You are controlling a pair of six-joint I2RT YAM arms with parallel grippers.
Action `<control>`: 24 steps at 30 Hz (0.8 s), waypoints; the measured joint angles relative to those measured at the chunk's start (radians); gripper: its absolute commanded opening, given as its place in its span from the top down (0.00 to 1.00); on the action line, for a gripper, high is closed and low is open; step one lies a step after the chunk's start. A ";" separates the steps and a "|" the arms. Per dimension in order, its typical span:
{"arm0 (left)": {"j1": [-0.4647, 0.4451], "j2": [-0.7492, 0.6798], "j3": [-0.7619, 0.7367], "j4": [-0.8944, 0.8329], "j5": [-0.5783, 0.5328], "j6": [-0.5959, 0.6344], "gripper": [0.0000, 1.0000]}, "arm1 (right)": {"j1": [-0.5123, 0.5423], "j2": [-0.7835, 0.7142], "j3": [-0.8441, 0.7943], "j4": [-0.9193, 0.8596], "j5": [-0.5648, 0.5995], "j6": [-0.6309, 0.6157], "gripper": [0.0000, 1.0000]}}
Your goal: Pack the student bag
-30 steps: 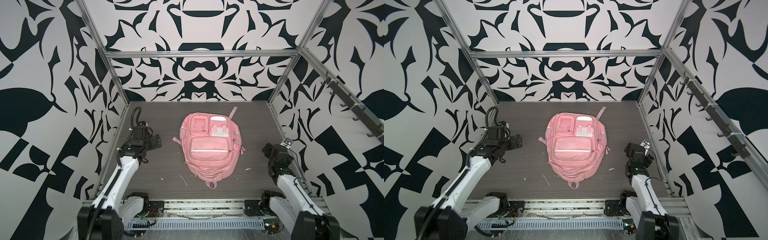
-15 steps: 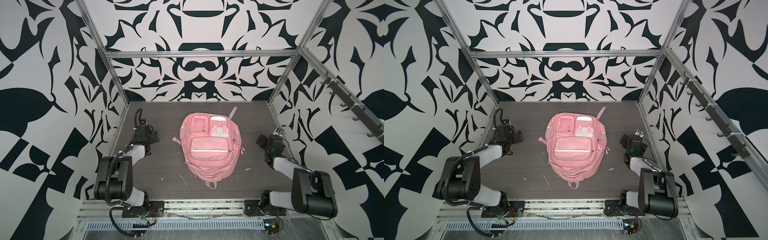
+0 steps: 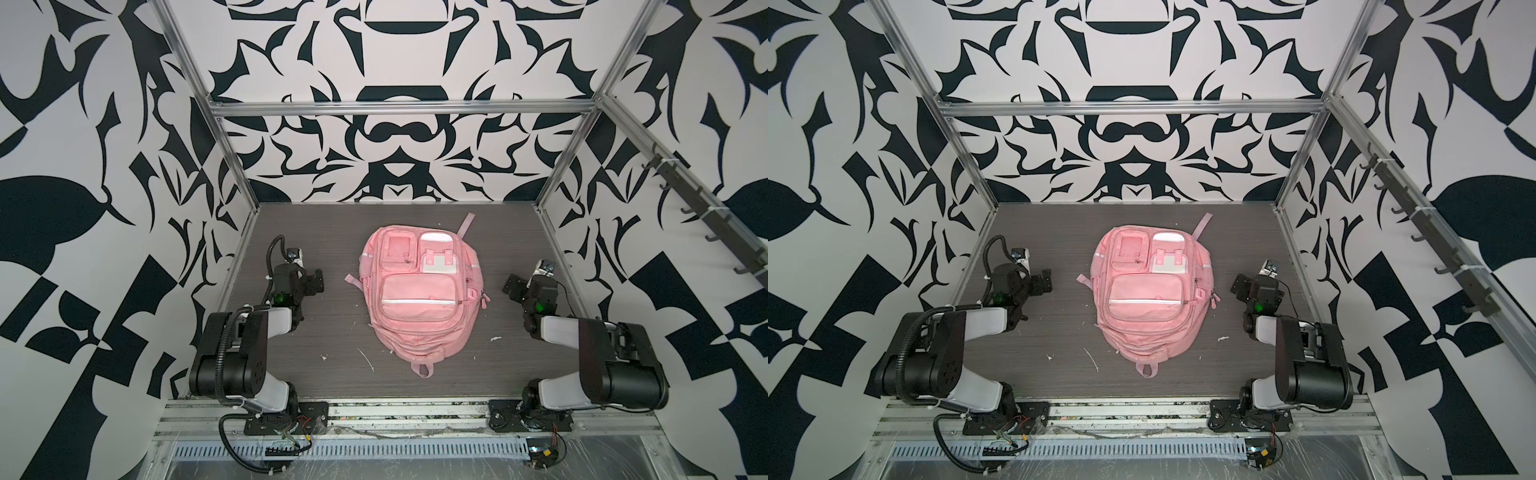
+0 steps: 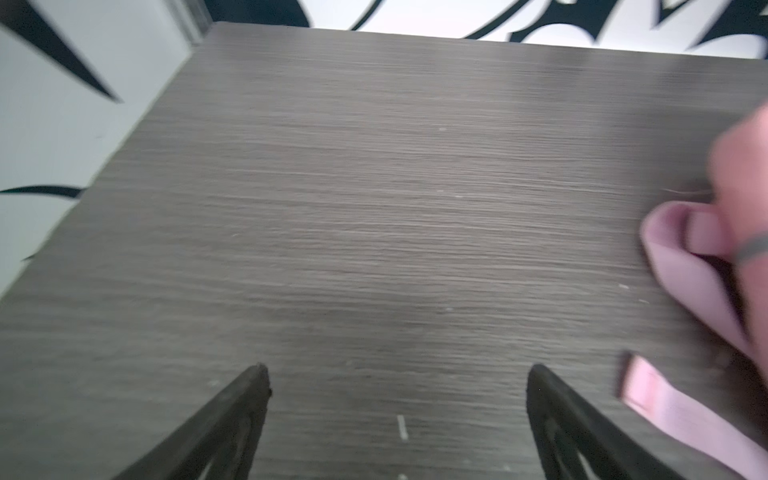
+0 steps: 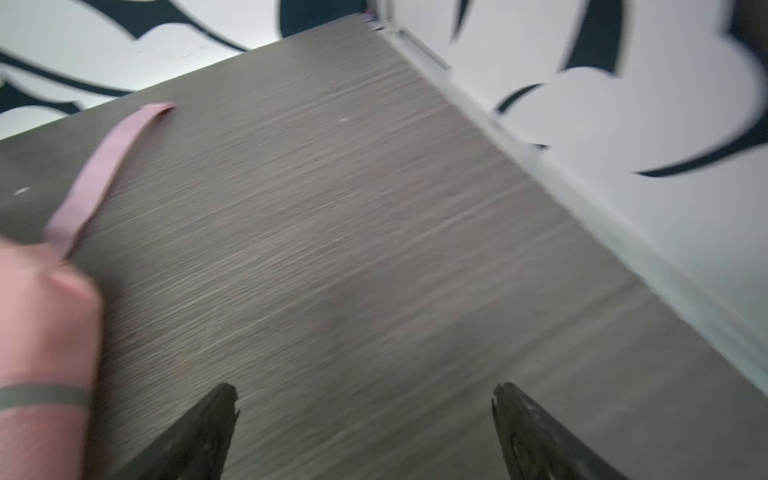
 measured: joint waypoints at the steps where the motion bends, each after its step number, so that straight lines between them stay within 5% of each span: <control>1: 0.000 0.000 0.000 0.002 0.023 0.007 0.01 | 0.003 0.005 0.002 0.005 -0.017 -0.007 0.01; 15: 0.019 0.011 -0.040 0.118 0.094 0.019 0.01 | 0.042 0.038 0.003 0.095 -0.211 -0.116 0.00; 24: 0.007 0.036 -0.073 0.197 0.077 0.018 0.01 | 0.168 0.124 -0.025 0.218 -0.105 -0.190 0.00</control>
